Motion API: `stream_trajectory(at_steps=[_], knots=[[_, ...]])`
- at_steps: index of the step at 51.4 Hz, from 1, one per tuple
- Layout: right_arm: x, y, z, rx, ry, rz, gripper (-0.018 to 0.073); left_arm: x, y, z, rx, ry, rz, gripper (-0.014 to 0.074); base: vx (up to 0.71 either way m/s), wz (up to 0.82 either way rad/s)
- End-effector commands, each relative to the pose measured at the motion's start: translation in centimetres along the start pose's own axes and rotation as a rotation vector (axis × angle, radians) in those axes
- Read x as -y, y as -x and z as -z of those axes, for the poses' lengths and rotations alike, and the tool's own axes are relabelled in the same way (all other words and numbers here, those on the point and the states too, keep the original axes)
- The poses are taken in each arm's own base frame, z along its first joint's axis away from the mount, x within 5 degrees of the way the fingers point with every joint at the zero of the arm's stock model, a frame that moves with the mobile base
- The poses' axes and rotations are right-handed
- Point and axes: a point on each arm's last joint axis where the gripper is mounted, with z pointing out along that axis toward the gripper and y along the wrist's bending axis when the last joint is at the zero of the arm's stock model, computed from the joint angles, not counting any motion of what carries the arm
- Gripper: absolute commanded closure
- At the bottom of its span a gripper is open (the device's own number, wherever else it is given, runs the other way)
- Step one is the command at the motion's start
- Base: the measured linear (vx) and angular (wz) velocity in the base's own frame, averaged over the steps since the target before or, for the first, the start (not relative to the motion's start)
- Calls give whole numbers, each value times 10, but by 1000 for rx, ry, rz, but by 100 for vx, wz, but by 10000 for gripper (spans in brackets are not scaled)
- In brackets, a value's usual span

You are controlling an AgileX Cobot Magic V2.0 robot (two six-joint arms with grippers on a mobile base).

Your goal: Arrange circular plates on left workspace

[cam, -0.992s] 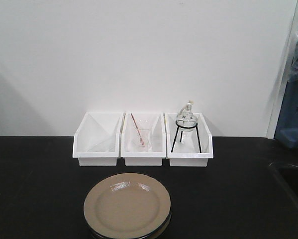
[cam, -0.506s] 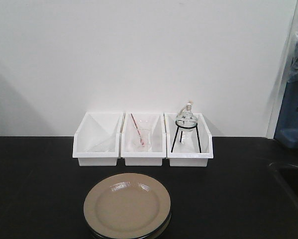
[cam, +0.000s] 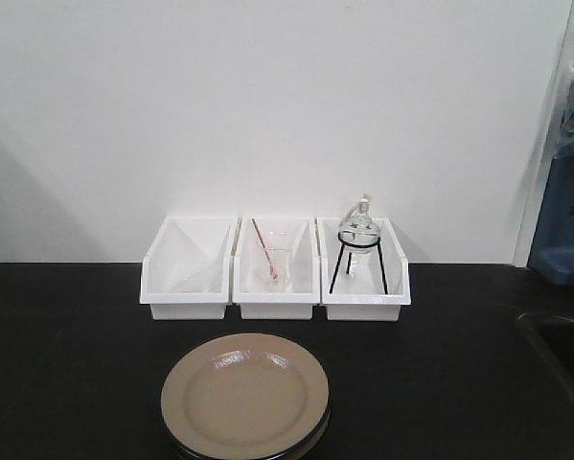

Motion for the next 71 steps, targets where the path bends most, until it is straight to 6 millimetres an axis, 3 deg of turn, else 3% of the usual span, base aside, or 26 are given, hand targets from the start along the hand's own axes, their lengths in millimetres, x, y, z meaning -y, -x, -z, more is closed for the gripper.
stream_trajectory(at_steps=[1,7,13,21,27,34,71], knots=[[3,15,2,89,-36,5,563,0,1,0,76,-2,6,596,0,0],[3,16,3,91,-37,37,563,0,1,0,76,-2,6,596,0,0],[1,8,18,66,-19,59,563,0,1,0,76,-2,6,596,0,0],[-1,-38,44,149,-50,-30,563,0,1,0,76,-2,6,596,0,0],[-5,-87,58,183,-48,-67,563,0,1,0,76,-2,6,596,0,0],[-7,-115,65,236,-51,-57,563,0,1,0,76,-2,6,596,0,0],[-8,-121,67,263,-51,-64,563,0,1,0,75,-2,6,596,0,0]])
